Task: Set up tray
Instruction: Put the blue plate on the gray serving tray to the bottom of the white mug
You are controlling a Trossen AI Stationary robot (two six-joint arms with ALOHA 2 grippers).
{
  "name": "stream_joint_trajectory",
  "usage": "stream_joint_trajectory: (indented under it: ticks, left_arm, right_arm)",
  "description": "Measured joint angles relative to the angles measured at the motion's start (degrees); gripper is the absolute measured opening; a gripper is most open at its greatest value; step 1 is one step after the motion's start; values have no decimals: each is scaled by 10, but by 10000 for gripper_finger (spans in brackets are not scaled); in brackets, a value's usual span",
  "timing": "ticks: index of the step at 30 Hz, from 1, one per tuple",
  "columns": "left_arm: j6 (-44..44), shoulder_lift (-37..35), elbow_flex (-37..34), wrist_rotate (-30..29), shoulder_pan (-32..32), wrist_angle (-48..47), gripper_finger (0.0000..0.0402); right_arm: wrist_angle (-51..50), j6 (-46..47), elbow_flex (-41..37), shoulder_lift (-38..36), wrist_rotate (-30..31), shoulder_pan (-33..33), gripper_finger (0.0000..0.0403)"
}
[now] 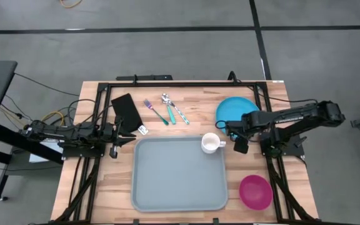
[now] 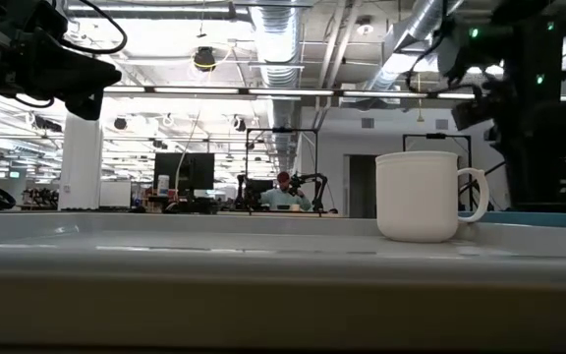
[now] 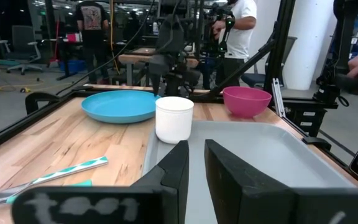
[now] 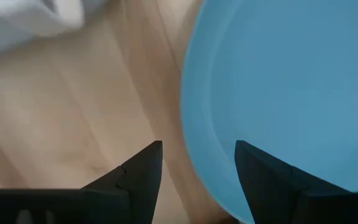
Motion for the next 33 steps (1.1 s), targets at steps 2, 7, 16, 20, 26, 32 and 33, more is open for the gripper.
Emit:
stream_joint_trajectory:
  ticks: [2, 7, 16, 20, 26, 32, 33]
  left_arm:
    - [0, 0, 0, 0, 0, 0, 40]
    - [0, 0, 0, 0, 0, 0, 40]
    - [0, 0, 0, 0, 0, 0, 40]
    - [0, 0, 0, 0, 0, 0, 40]
    - [0, 0, 0, 0, 0, 0, 40]
    - [0, 0, 0, 0, 0, 0, 40]
    - [0, 0, 0, 0, 0, 0, 40]
  right_arm:
    - [2, -1, 0, 14, -4, -9, 192]
    - [7, -6, 0, 49, -22, -27, 190]
    - [32, -6, 0, 106, -27, -47, 184]
    - [48, -5, 0, 118, -27, -54, 149]
    - [49, -5, 3, 121, -26, -64, 36]
    - [43, -6, 27, 121, -5, -76, 20]
    - [40, -6, 35, 121, -3, -80, 19]
